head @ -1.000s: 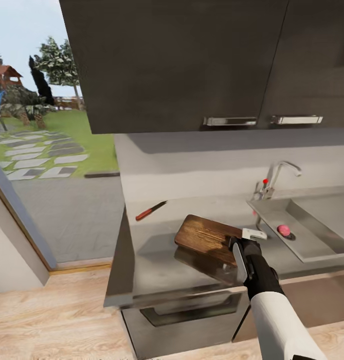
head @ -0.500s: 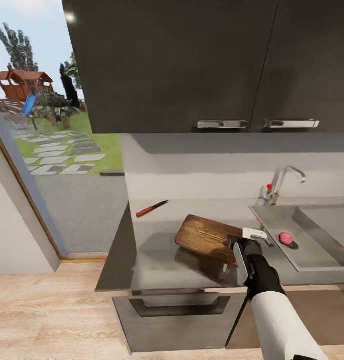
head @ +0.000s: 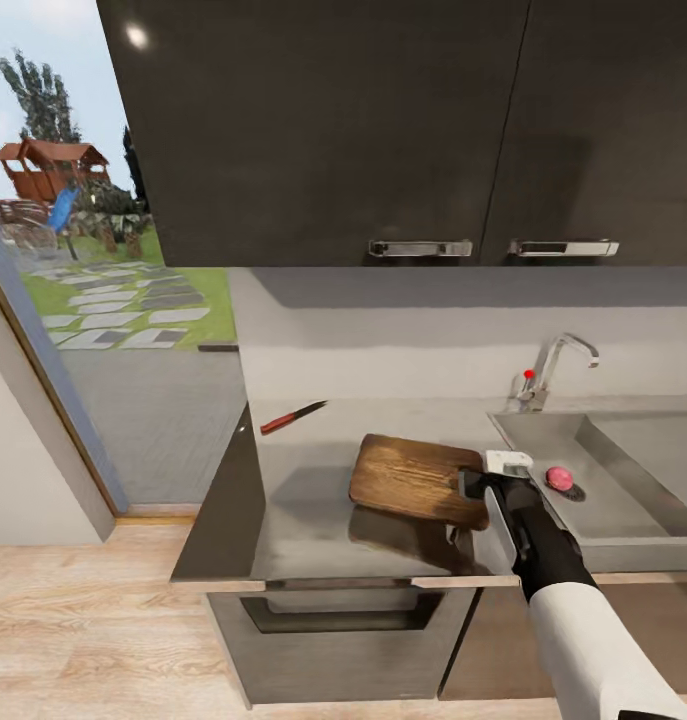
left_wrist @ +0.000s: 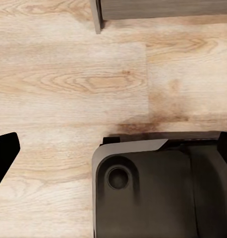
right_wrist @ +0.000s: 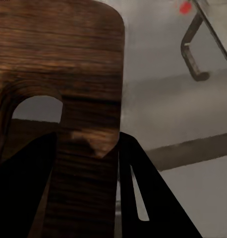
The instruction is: In the kitchen, take the Vidalia onion out of the sink, dice it on the chopping board with the paring knife, put the diced onion into the bowl on the countertop, then place both the paring knife and the chopping board into the sink.
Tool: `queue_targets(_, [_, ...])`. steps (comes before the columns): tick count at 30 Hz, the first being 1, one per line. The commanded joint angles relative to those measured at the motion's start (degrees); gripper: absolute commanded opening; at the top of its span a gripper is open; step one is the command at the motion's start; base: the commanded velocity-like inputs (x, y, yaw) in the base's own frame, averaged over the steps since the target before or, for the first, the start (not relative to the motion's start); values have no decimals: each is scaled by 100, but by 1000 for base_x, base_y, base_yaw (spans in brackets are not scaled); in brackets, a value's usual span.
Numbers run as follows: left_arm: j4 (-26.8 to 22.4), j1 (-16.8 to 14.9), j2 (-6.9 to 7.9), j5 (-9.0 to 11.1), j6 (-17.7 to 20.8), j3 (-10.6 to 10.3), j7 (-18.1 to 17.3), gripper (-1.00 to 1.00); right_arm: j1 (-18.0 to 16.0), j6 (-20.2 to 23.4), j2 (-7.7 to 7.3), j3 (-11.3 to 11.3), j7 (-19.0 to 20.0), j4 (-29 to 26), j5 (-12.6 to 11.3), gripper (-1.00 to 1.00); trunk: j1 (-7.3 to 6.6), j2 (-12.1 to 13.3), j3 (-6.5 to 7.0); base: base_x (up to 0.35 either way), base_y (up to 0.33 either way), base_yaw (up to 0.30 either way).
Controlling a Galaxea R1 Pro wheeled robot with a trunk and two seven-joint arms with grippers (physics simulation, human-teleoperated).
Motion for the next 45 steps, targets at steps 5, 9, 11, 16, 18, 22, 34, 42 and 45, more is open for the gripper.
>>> queue_targets(5, [-4,-1,2,-3,-11,-11,-3,100,-5,97,-169,93,316,-4,51,-100,4,-12,-11,0,-8,0])
queue_targets(9, [-4,-1,2,-4,-11,-13,0,100,-5,108,-183,100,329,-4,56,-100,4,-12,-11,0,-184,0])
queue_targets(11, [-4,-1,2,-2,-11,-18,1,100,-5,162,-185,107,332,-2,59,-100,4,-12,-11,0,-277,0])
queue_targets(16, [-4,-1,2,-4,-11,-20,-1,100,-5,224,-186,110,333,-1,59,-100,4,-12,-10,0,-161,-3])
queue_targets(18, [-4,-1,2,-2,-13,-20,-4,100,-5,229,-181,111,333,-1,60,-100,4,-12,-5,0,-27,-58])
queue_targets(22, [-4,-1,2,-1,-12,-20,-5,100,-5,231,-167,117,333,3,60,-100,4,-12,13,0,-8,-121])
queue_targets(34, [-4,-1,2,0,-11,-20,-2,100,-5,232,-151,320,333,8,58,-100,4,-12,20,50,-61,-14])
queue_targets(42, [-4,-1,2,0,-11,-19,-3,100,-5,232,-141,322,333,8,59,-100,4,-12,24,5,-6,-52])
queue_targets(45, [-4,-1,2,-1,-11,-20,-4,100,-5,232,-132,328,333,8,59,-100,4,-12,32,0,0,-191])
